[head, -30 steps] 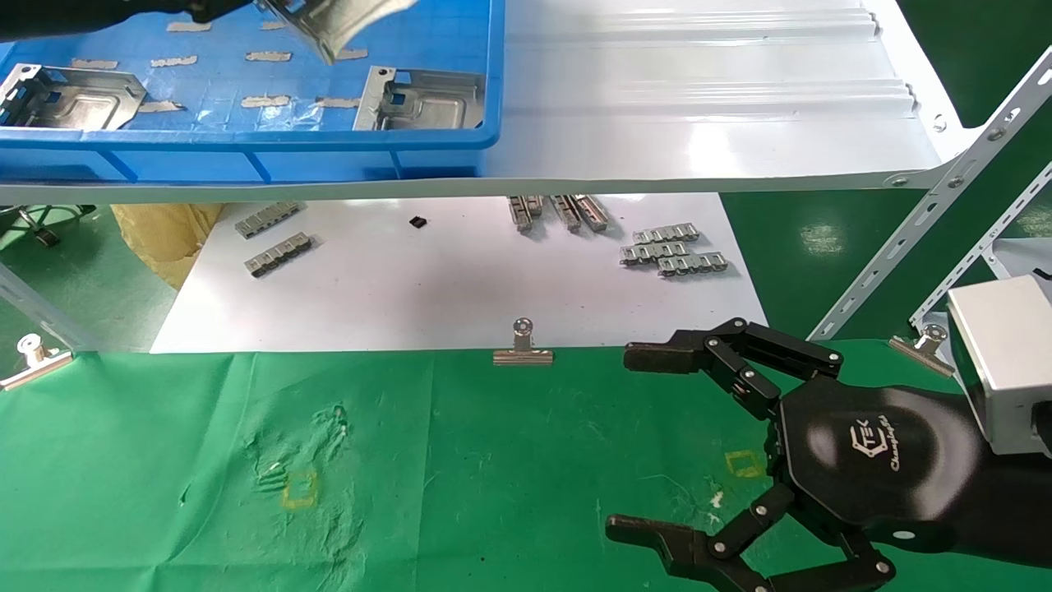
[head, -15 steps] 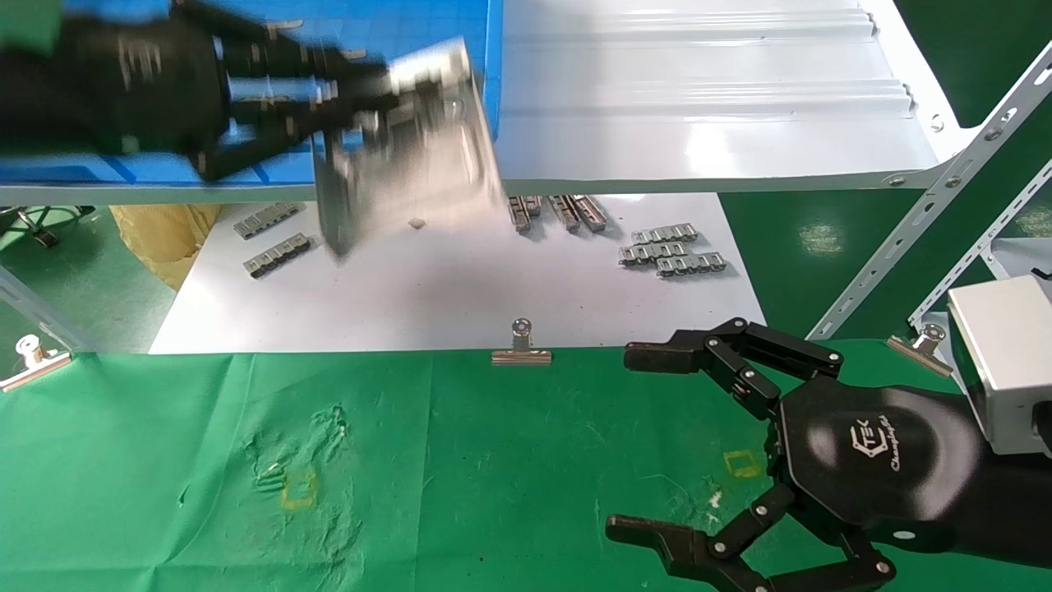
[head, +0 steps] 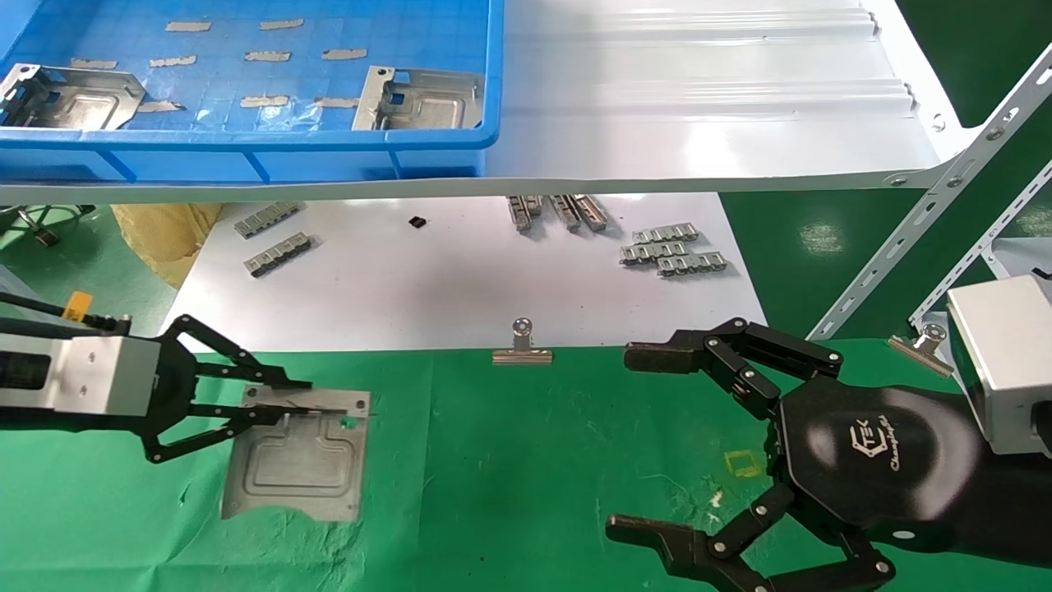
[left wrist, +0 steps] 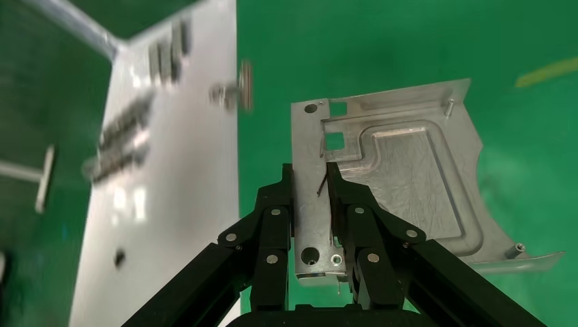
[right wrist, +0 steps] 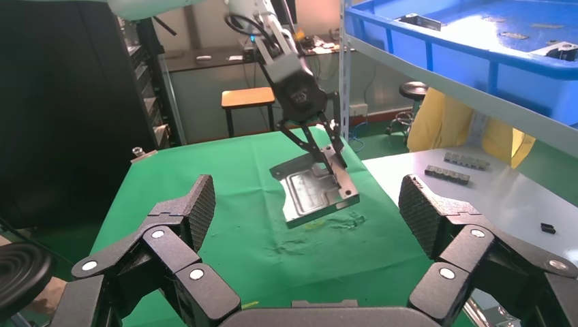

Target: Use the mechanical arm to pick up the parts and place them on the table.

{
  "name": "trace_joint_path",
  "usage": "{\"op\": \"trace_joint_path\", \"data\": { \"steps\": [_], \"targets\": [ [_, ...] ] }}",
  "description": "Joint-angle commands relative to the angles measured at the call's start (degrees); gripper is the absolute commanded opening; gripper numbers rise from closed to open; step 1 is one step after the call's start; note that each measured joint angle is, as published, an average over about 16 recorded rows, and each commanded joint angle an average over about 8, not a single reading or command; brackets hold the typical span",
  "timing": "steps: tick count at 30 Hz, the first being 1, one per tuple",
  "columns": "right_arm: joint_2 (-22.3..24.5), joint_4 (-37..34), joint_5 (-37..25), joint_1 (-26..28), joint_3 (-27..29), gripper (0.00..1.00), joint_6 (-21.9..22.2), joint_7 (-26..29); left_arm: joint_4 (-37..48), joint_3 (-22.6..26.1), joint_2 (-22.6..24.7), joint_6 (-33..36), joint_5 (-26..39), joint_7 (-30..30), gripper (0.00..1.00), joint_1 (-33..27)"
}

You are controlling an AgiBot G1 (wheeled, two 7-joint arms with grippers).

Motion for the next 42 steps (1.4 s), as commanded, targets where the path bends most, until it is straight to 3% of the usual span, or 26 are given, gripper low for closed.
{"op": "trace_joint_path", "data": {
  "steps": [1,3,4,10,12,25,36,42],
  "targets": [
    [0.00,0.00,0.00,0.00,0.00,1.00,0.00,0.00,3.30,1.60,0.71,-0.20,2.25,2.43,0.00,-0.24],
    [0.00,0.00,0.00,0.00,0.00,1.00,0.00,0.00,5.22,2.62,1.39,-0.03,2.93,3.93,0.02,-0.14],
    [0.00,0.00,0.00,0.00,0.00,1.00,0.00,0.00,6.07,3.08,1.73,0.03,3.10,4.52,0.08,-0.09],
    [0.00,0.00,0.00,0.00,0.00,1.00,0.00,0.00,10.43,5.24,3.46,0.10,2.99,6.69,0.83,0.59],
    [0.00,0.00,0.00,0.00,-0.01,1.00,0.00,0.00,11.58,5.88,4.04,0.09,2.93,7.40,1.00,0.86],
    [0.00,0.00,0.01,0.00,-0.01,1.00,0.00,-0.01,18.56,7.55,6.18,0.48,-0.98,9.63,1.00,0.63],
    [0.01,-0.01,0.01,0.00,-0.01,1.00,0.01,-0.01,19.18,4.46,2.56,1.25,-13.38,1.12,1.00,4.15],
    [0.02,-0.02,0.02,-0.01,-0.01,1.00,0.02,-0.01,18.81,4.12,1.95,1.36,-15.29,0.13,1.00,5.38]
  ]
}}
